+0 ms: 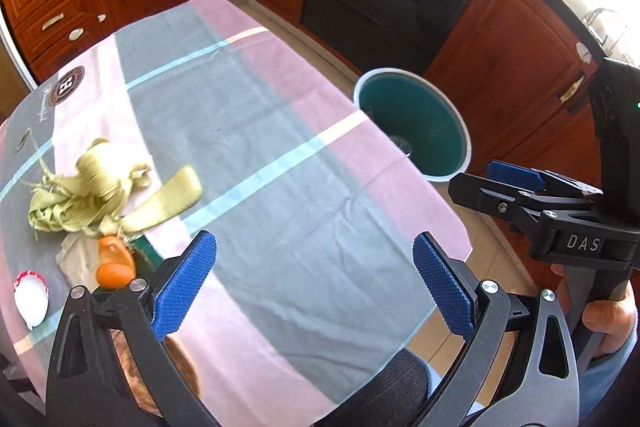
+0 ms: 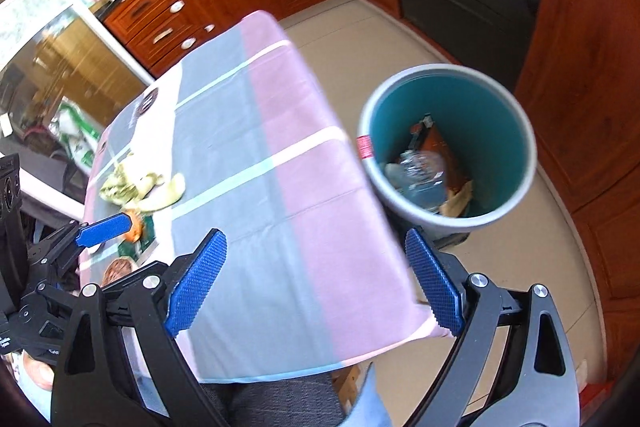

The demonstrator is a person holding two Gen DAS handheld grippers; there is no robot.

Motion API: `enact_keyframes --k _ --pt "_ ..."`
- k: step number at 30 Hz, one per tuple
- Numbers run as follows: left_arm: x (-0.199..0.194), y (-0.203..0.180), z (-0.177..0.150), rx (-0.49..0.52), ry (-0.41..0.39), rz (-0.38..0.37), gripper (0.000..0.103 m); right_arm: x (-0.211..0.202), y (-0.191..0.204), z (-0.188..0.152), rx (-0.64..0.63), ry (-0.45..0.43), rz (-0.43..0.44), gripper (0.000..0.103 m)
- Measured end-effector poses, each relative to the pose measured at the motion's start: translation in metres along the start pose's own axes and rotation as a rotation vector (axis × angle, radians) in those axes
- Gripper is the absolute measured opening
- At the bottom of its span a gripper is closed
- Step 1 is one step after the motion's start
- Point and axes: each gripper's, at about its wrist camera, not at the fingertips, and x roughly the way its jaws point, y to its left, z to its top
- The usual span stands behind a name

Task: Collect trash
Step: 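Move both tools back over the table toward the wooden bowl, then grasp the wooden bowl rim with the right gripper while the left gripper grasps the orange peel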

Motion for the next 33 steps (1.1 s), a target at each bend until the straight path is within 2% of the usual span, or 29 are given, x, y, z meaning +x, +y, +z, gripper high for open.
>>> enact_keyframes --k 8,13,20,24,26,28,30,33 --pt "-0.04 0.076 -0.049 -0.086 -0.061 0.088 0.099 0.021 0.081 -0.022 -0.117 0.078 0.062 0.087" --pt "-0.056 0.117 -0.078 -0.156 -0.099 0.112 0.099 0.042 0.119 -0.04 -0.153 0.146 0.103 0.087" --pt "-0.054 0.159 -0.114 -0.236 -0.081 0.116 0.099 0.075 0.164 -0.064 -0.194 0.238 0.18 0.087" --pt "-0.051 0.177 -0.129 -0.286 -0.067 0.107 0.099 0.09 0.186 -0.074 -0.226 0.266 0.174 0.087" --pt "-0.049 0.182 -0.135 -0.303 -0.063 0.096 0.099 0.096 0.195 -0.076 -0.247 0.268 0.158 0.082" --pt "-0.05 0.185 -0.138 -0.302 -0.065 0.101 0.099 0.1 0.203 -0.077 -0.269 0.27 0.147 0.061" --pt "-0.048 0.185 -0.142 -0.295 -0.061 0.114 0.099 0.106 0.21 -0.08 -0.284 0.288 0.14 0.056" --pt "-0.045 0.184 -0.147 -0.289 -0.049 0.115 0.099 0.11 0.216 -0.083 -0.309 0.296 0.134 0.054"
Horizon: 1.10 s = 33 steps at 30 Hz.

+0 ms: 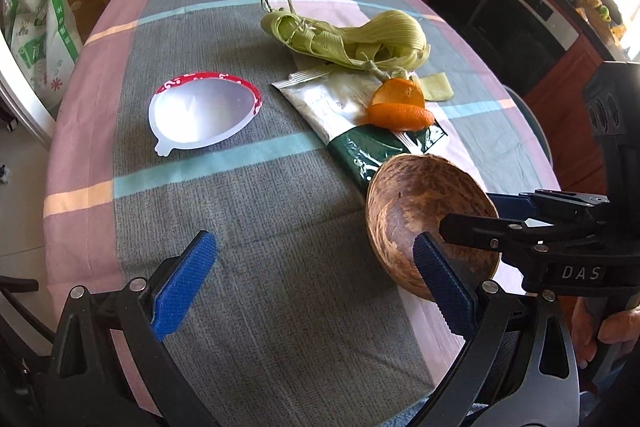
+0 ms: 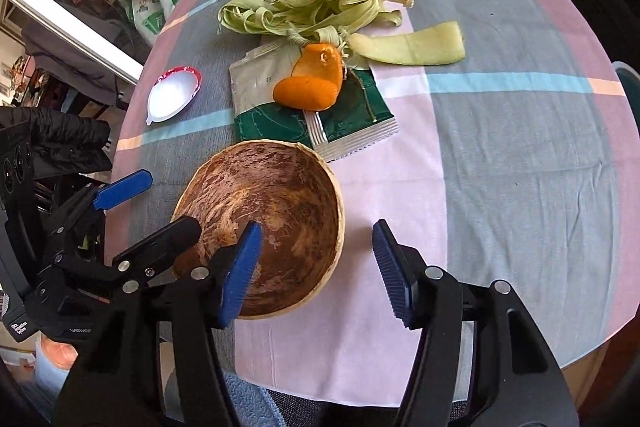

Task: Collect trash
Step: 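Grasp the wooden bowl rim with the right gripper while the left gripper grasps the orange peel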

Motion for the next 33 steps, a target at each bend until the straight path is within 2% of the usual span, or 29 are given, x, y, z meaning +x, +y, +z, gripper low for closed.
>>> enact_keyframes --k 1,2,5,6,7,9,13,22,24,26,32,33 --pt "0.001 0.0 -0.002 0.001 0.003 -0.003 0.099 0.001 0.002 0.0 -0.007 0.002 0.0 0.048" --pt "0.003 0.0 -0.003 0.002 0.006 -0.006 0.099 0.002 0.003 0.001 -0.012 0.006 -0.006 0.047" --pt "0.007 -0.002 -0.004 0.001 0.022 -0.008 0.099 0.003 0.007 0.003 -0.038 -0.01 -0.016 0.037" --pt "0.008 -0.002 -0.003 -0.002 0.025 -0.01 0.099 0.004 0.007 0.003 -0.044 -0.009 -0.022 0.017" --pt "0.007 -0.003 -0.001 -0.004 0.024 -0.015 0.099 0.004 0.006 0.004 -0.042 -0.011 -0.009 0.011" --pt "0.005 -0.005 0.005 -0.003 0.011 -0.02 0.099 -0.001 0.002 0.005 -0.034 -0.029 0.012 0.008" --pt "0.003 -0.013 0.02 0.021 -0.011 -0.023 0.099 -0.02 -0.014 0.011 -0.007 -0.1 -0.019 0.007" --pt "0.027 -0.049 0.062 0.122 -0.048 -0.033 0.097 -0.077 -0.095 0.013 0.171 -0.254 -0.104 0.007" --pt "0.036 -0.056 0.07 0.146 -0.031 -0.034 0.085 -0.08 -0.107 0.012 0.2 -0.267 -0.104 0.007" --pt "0.047 -0.062 0.077 0.168 -0.005 -0.038 0.08 -0.082 -0.117 0.012 0.224 -0.273 -0.095 0.007" --pt "0.066 -0.067 0.077 0.23 0.026 0.003 0.075 -0.075 -0.13 0.008 0.248 -0.271 -0.061 0.007" --pt "0.067 -0.069 0.077 0.241 0.019 0.014 0.065 -0.073 -0.13 0.008 0.25 -0.27 -0.056 0.007"
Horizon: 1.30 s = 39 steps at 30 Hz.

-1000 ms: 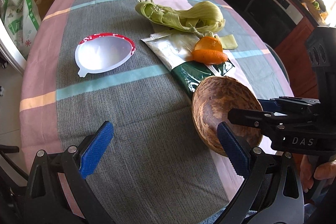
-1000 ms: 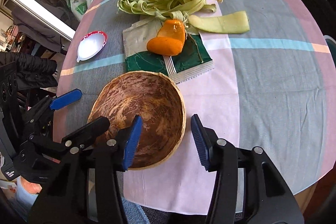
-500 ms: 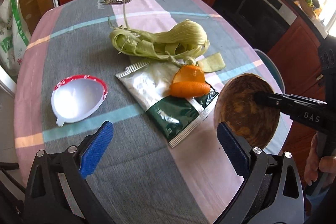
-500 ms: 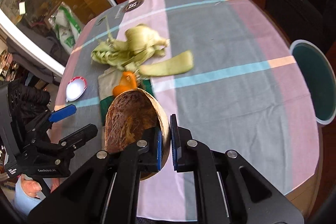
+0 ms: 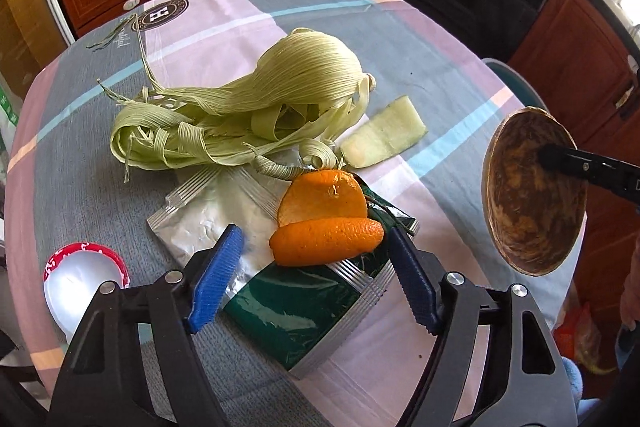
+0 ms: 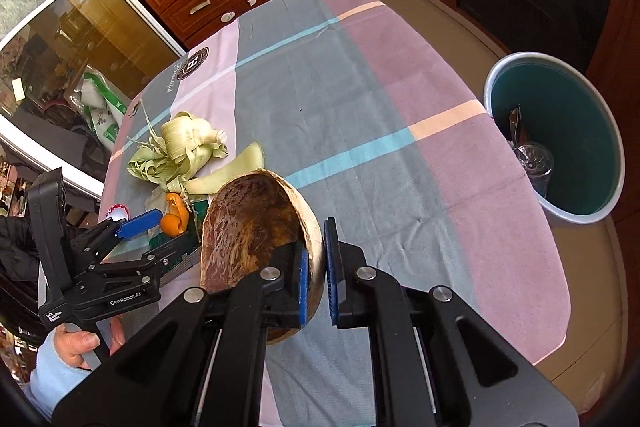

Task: Collect trash
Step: 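Grasp the wooden bowl rim with the right gripper while the left gripper grasps the orange peel, then carry the wooden bowl and orange peel over the teal bin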

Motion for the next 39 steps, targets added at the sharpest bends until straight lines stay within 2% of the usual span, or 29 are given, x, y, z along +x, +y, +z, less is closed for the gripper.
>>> enact_keyframes --k 1,2,6,16,23,30,35,39 --pt "0.0 -0.001 0.0 0.01 -0.005 0.009 0.057 0.002 -0.001 0.0 0.003 0.003 0.005 0.007" --pt "-0.001 -0.002 0.001 0.015 -0.005 0.008 0.042 0.003 -0.001 0.0 0.006 0.007 0.008 0.007" --pt "-0.012 -0.008 -0.001 0.033 -0.04 0.03 0.034 0.008 -0.003 0.0 0.016 0.016 0.018 0.008" --pt "-0.048 -0.013 -0.003 -0.023 -0.092 0.033 0.033 -0.011 -0.002 0.0 0.002 -0.03 0.049 0.008" --pt "-0.071 -0.047 0.013 0.028 -0.135 -0.012 0.033 -0.035 -0.016 0.004 0.018 -0.084 0.063 0.008" --pt "-0.059 -0.122 0.052 0.162 -0.13 -0.083 0.034 -0.075 -0.076 0.023 0.09 -0.186 -0.004 0.008" --pt "-0.028 -0.184 0.086 0.231 -0.082 -0.16 0.034 -0.099 -0.144 0.038 0.171 -0.252 -0.113 0.008" --pt "0.003 -0.231 0.108 0.273 -0.038 -0.203 0.034 -0.106 -0.2 0.046 0.243 -0.27 -0.195 0.008"
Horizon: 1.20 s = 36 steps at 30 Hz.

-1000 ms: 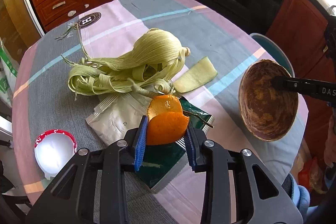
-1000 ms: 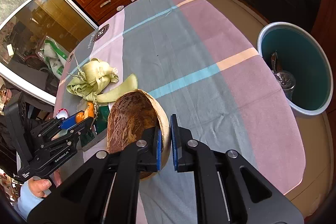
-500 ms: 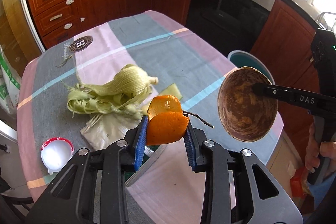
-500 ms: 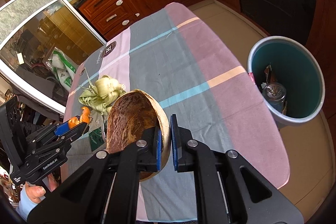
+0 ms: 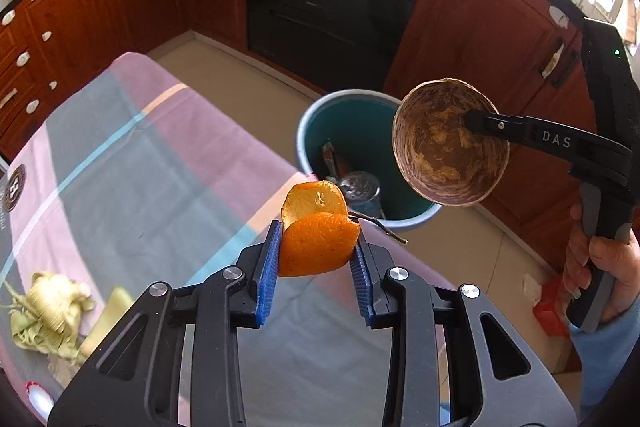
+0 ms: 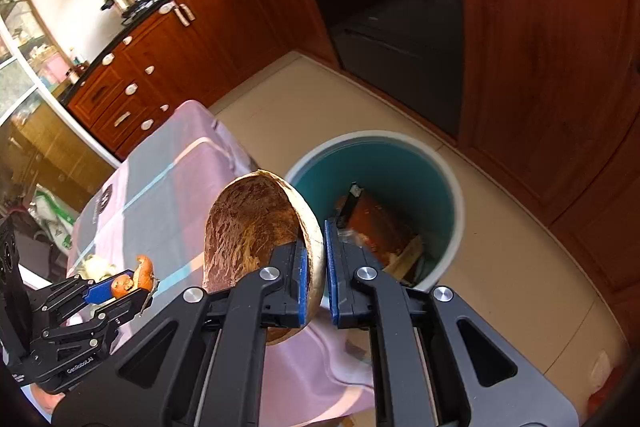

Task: Collect trash
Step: 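Carry the wooden bowl and orange peel over the teal bin, then open both grippers to drop the bowl and peel into the bin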

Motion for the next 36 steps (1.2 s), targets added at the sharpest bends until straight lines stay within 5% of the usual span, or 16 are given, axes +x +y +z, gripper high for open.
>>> enact_keyframes --k 9,19,22,24,26,28,31,36 --pt "0.096 -0.051 0.045 0.083 0.123 -0.033 0.034 0.065 -0.052 0.01 -0.016 0.103 -0.16 0.008" --pt "0.176 -0.047 0.064 0.065 0.255 -0.003 0.036 0.141 -0.06 0.006 -0.07 0.242 -0.196 0.008" --pt "0.179 -0.048 0.061 0.071 0.261 -0.002 0.042 0.147 -0.062 0.007 -0.073 0.259 -0.183 0.011" --pt "0.176 -0.053 0.061 0.087 0.253 -0.006 0.057 0.145 -0.06 0.007 -0.076 0.255 -0.175 0.011" --pt "0.17 -0.06 0.06 0.111 0.228 0.024 0.069 0.14 -0.059 0.009 -0.071 0.249 -0.159 0.024" --pt "0.163 -0.063 0.058 0.123 0.211 0.044 0.069 0.134 -0.058 0.007 -0.062 0.23 -0.146 0.065" --pt "0.153 -0.059 0.054 0.104 0.213 0.041 0.07 0.121 -0.05 0.007 -0.071 0.207 -0.153 0.08" --pt "0.119 -0.043 0.045 0.045 0.195 0.018 0.075 0.098 -0.036 0.008 -0.062 0.201 -0.15 0.085"
